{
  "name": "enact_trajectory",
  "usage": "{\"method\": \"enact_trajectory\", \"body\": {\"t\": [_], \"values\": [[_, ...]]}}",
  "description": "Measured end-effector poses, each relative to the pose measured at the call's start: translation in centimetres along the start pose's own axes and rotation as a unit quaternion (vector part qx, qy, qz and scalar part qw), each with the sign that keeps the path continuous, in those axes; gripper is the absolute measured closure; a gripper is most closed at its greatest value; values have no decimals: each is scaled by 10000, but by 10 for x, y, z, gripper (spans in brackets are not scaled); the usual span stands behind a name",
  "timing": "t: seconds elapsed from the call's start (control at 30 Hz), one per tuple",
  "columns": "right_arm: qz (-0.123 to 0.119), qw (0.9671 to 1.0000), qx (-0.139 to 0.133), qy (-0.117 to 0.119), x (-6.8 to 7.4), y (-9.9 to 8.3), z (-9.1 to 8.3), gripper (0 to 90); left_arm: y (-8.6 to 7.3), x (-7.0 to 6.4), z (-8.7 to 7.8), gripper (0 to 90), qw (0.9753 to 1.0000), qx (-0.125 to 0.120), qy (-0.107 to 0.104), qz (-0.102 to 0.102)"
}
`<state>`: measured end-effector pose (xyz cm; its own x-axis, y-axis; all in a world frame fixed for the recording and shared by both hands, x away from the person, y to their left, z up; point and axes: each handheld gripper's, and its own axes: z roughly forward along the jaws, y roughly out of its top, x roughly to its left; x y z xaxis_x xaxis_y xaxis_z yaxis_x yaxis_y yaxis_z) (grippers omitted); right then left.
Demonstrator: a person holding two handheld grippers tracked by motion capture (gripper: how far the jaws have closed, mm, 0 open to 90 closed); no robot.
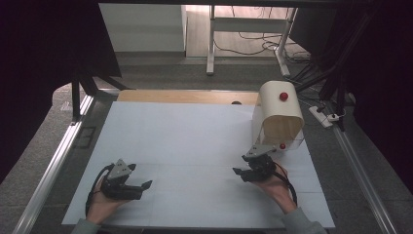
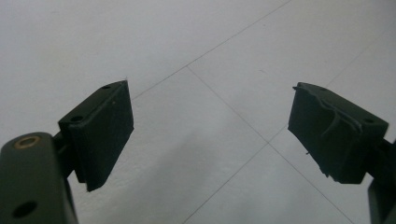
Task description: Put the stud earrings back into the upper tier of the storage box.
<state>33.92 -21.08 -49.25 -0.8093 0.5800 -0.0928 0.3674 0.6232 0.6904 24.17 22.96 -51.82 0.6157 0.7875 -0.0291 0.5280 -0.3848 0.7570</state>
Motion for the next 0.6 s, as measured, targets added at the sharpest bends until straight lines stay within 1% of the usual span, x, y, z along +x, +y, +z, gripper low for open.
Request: {"method": "enact_trajectory", "body": {"t": [0.13,0.17,0.3,0.33,0.4,0.6], "values": [[43,10000,66,-7,-4,0,6,411,0,0,0,139,10000,2,8,9],[14,9999,111,-37,-4,0,7,414,0,-1,0,139,10000,1,7,6],[-25,9997,234,-6,-5,-1,12,438,0,0,1,139,10000,28,2,10],[-47,9996,283,-31,-6,-2,13,443,0,0,1,139,10000,32,7,12],[-16,9995,312,13,-7,-3,16,458,0,-1,1,139,10000,27,5,7],[-68,9988,473,46,-9,-4,21,520,0,-1,1,138,10000,23,-7,-2]]}}
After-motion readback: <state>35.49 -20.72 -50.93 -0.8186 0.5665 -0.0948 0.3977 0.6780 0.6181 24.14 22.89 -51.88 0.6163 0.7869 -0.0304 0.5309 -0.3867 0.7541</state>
